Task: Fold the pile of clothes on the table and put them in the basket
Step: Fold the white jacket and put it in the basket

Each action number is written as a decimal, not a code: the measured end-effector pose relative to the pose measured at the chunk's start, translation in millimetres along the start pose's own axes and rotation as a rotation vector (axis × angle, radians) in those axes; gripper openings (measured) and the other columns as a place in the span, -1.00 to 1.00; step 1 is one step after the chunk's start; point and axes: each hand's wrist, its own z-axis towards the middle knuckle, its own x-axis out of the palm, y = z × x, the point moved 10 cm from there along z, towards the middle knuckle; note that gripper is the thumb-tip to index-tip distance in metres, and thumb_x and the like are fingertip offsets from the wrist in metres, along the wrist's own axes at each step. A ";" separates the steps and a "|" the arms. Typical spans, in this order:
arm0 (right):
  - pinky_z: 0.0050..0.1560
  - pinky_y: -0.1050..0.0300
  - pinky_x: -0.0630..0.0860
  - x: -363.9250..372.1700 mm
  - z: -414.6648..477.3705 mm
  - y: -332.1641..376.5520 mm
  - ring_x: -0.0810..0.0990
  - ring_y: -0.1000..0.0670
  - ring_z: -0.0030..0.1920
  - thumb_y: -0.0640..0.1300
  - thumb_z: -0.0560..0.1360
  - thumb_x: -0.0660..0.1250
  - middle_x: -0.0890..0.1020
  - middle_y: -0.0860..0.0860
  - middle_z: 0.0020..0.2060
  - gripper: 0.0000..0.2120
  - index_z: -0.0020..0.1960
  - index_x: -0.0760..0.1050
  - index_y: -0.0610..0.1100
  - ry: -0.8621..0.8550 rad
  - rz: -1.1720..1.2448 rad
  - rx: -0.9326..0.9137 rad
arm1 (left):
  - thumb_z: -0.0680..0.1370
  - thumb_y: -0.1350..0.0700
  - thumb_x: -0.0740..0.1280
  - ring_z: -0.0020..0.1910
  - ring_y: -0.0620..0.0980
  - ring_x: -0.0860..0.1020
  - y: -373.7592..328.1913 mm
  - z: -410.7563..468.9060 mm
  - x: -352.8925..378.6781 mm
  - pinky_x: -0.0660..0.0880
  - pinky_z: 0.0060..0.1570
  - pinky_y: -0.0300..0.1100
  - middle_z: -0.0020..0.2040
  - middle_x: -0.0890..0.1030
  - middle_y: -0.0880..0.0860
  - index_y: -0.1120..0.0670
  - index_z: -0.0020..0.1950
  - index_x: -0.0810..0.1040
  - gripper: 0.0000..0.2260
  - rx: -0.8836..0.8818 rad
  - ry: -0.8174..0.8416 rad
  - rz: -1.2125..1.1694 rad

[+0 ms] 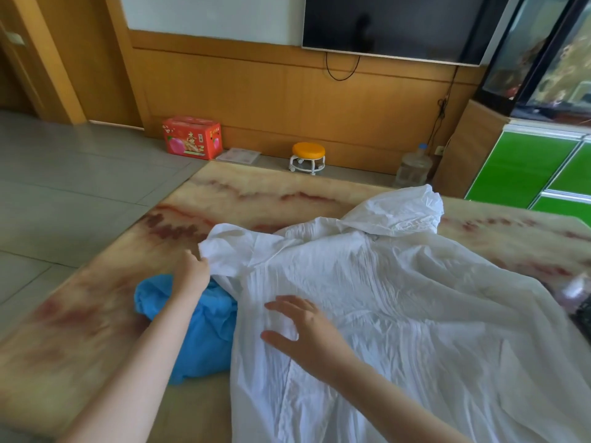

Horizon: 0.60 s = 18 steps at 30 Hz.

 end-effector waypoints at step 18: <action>-0.30 0.31 0.34 -63.6 -24.7 -87.8 0.50 0.14 -0.14 -0.23 0.47 0.21 0.57 0.15 -0.12 -0.74 -0.06 0.59 0.07 -0.249 -0.054 0.394 | 0.43 0.04 0.43 0.00 0.00 0.55 -14.4 -58.5 68.1 0.52 -0.03 -0.08 -0.01 0.61 0.01 0.06 0.10 0.54 -0.72 0.219 0.328 0.014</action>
